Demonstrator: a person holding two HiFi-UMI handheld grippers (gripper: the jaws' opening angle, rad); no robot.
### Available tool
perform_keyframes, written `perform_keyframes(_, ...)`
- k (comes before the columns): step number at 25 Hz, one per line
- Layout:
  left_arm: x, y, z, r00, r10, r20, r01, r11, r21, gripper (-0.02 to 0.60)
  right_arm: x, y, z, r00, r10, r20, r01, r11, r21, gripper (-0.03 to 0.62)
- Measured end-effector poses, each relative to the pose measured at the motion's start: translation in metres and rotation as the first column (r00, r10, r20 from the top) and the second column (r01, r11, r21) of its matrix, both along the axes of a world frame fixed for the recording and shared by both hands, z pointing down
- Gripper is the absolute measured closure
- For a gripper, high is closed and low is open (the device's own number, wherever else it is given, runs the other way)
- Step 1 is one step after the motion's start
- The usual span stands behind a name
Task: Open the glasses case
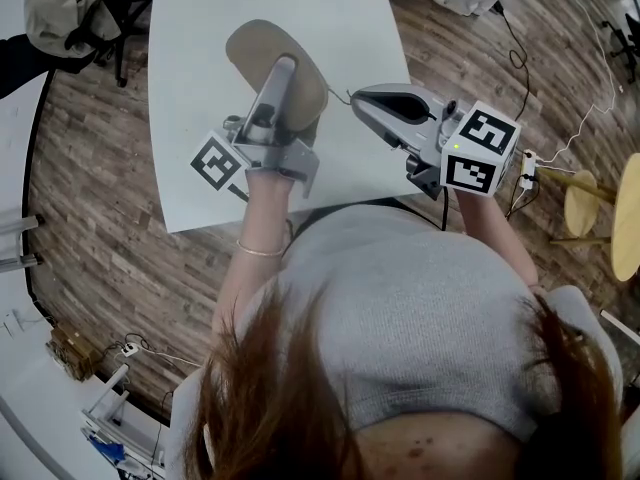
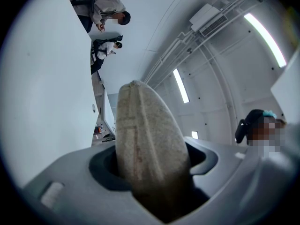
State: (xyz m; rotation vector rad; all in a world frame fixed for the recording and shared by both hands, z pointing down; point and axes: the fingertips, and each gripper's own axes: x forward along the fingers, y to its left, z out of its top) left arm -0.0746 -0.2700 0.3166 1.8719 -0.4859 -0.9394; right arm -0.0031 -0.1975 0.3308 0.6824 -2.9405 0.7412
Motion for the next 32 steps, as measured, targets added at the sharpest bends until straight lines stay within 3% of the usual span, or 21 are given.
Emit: perform_keyframes(32, -0.001, -0.002, -0.001, 0.999, -0.034, -0.005, 0.034, 0.998, -0.045, 0.265, -0.018, 0.034, 0.001, 0.995, -0.100, -0.007, 0.100, 0.995, 0.007, 0.583)
